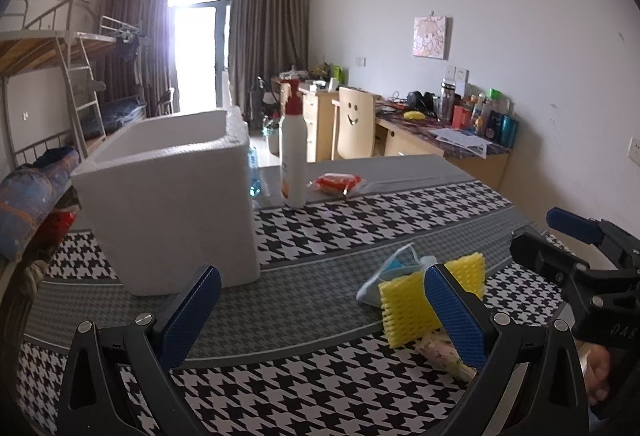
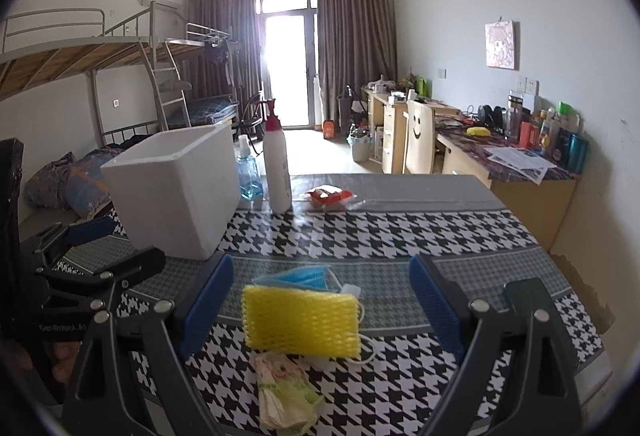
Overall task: Organize soft objects
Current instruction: 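Lower the left tool onto the yellow mesh sponge and close on it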
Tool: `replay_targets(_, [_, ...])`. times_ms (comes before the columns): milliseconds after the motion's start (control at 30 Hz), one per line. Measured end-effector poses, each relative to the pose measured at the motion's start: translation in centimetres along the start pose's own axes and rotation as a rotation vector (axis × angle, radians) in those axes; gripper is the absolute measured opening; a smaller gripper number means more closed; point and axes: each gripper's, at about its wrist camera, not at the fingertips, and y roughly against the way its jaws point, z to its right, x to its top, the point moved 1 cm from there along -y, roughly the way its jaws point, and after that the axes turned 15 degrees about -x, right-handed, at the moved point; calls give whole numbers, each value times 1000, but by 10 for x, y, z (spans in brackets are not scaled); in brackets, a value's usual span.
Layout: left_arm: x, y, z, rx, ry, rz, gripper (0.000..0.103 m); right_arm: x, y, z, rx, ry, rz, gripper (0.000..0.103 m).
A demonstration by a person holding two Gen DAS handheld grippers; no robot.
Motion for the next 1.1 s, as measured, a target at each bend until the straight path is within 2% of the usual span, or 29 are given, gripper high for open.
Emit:
replay_targets(767, [-14,-30,4,-60,7,-90,102,-40,-4,5,-20,1,-103,92])
replay_targets(1100, [-23,-53,13,-93,4,-172,87,-54,-8,12,-25,-14,-144,92])
